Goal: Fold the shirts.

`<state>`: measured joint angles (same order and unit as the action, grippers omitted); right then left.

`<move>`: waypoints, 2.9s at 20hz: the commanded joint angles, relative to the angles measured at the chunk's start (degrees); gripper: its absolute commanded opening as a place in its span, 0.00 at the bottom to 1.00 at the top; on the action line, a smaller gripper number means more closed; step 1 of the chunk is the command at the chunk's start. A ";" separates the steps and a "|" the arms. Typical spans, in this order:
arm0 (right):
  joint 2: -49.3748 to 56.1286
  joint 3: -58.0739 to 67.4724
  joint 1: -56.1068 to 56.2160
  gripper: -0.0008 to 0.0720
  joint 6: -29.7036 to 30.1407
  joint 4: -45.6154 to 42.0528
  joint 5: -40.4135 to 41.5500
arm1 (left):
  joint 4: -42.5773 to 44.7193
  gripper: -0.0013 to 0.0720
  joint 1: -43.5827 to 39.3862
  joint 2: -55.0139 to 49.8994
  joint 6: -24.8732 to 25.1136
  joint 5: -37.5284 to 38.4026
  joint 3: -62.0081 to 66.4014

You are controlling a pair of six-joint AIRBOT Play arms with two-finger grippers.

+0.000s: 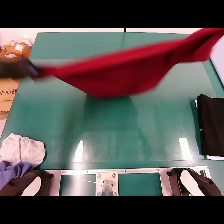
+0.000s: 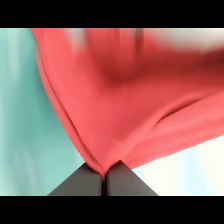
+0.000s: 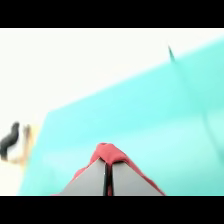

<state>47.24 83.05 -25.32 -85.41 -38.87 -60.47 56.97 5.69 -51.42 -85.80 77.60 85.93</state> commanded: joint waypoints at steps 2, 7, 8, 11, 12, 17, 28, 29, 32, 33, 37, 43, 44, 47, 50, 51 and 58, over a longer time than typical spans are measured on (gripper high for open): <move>-6.25 12.44 -6.38 0.04 -1.62 5.40 4.37 | 2.12 0.05 0.24 1.88 1.05 -2.58 36.89; -6.97 22.18 -6.64 0.04 -0.85 2.93 10.21 | 3.58 0.05 0.24 1.88 2.29 -2.16 41.29; -6.95 22.34 -6.64 0.04 -0.46 1.86 10.34 | 3.96 0.05 0.24 1.88 2.32 -2.58 39.69; -5.86 19.04 -6.58 0.04 1.92 0.94 9.90 | 4.55 0.05 0.24 1.44 3.89 -7.26 29.92; -4.92 16.46 -6.56 0.04 2.12 0.94 9.88 | 4.59 0.05 0.24 0.70 4.26 -8.94 26.45; 6.60 -1.77 0.11 0.04 14.21 4.83 17.68 | -0.42 0.05 0.04 -16.48 9.35 -14.03 16.83; 51.32 3.19 11.80 0.38 21.38 5.68 23.17 | -4.90 0.06 -8.70 -55.23 12.37 -29.03 16.26; 51.43 3.19 10.56 0.62 21.38 5.11 21.46 | -4.63 0.38 -8.46 -55.36 12.37 -27.74 16.26; 50.60 3.23 3.96 0.17 19.56 4.81 9.55 | -4.66 0.92 -5.79 -55.30 9.51 -19.85 17.97; 50.51 3.21 1.11 0.04 19.34 4.79 3.61 | -4.68 0.89 -4.22 -55.30 8.15 -14.80 19.39; 45.16 -6.69 -7.02 0.04 18.14 2.14 -8.59 | -4.72 0.05 1.73 -55.04 6.19 2.58 22.27; 31.01 -32.59 -14.99 0.50 15.32 -12.79 -4.85 | 0.04 0.05 3.52 -47.87 8.44 13.64 14.36; 31.32 -34.53 -15.28 0.50 15.50 -12.79 -4.42 | 0.02 0.05 4.33 -45.05 9.18 12.31 8.96; 33.53 -37.75 -13.09 0.50 17.09 -11.45 -2.97 | -0.17 0.05 9.51 -35.98 12.13 7.23 -9.86; 36.54 -38.36 -8.98 0.50 17.09 -11.28 -2.99 | -0.31 0.05 17.86 -30.77 14.36 4.79 -22.05; 37.46 -38.36 -7.56 0.50 17.14 -11.28 -2.82 | -0.44 0.05 20.90 -30.10 14.60 4.66 -24.33; 38.18 -38.16 -4.52 0.04 17.33 -9.44 1.29 | -1.70 0.84 25.83 -29.62 15.15 1.55 -26.95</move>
<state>85.10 45.01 -30.63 -68.18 -48.40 -60.82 56.10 30.13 -81.56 -70.61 81.56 60.40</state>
